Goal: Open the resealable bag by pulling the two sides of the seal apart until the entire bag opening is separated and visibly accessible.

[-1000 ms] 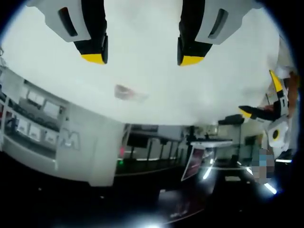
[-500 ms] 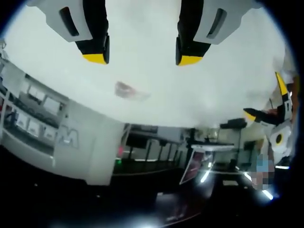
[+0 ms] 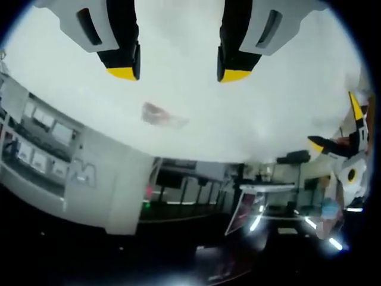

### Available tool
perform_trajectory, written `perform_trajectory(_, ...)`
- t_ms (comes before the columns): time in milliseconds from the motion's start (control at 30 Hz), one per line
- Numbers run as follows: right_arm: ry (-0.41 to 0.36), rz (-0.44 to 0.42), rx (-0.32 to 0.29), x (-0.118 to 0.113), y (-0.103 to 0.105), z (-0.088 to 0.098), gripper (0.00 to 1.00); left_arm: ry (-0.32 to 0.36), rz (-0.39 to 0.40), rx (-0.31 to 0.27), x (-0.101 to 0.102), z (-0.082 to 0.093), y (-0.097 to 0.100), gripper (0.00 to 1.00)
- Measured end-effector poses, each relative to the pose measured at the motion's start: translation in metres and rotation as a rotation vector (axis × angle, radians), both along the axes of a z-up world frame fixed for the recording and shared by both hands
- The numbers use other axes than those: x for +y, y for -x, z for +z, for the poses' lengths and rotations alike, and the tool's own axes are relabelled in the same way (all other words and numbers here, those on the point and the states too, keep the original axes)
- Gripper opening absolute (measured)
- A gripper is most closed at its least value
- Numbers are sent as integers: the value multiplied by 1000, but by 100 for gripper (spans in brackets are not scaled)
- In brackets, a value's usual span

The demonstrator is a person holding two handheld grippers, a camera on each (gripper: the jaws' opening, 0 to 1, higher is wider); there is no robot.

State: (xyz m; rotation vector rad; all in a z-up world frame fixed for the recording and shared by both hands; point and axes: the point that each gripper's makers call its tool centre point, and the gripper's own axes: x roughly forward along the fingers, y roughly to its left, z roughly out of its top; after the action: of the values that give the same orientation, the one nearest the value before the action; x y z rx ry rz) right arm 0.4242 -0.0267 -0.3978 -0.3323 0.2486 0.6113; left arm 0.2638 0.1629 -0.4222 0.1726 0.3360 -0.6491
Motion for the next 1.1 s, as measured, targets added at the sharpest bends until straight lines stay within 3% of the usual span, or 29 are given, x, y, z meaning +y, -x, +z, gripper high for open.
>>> perform_trajectory(433,14,1,15,5,-9,-7,47,30,-4,17,-1,2,2,91)
perform_trajectory(800,-28,7,32,14,-14,-12,44,37,-17,39,-6,5,5,91)
perform_trajectory(1100,-36,24,29,18,-17,-6,43,71,-10,59,-10,7,5,91)
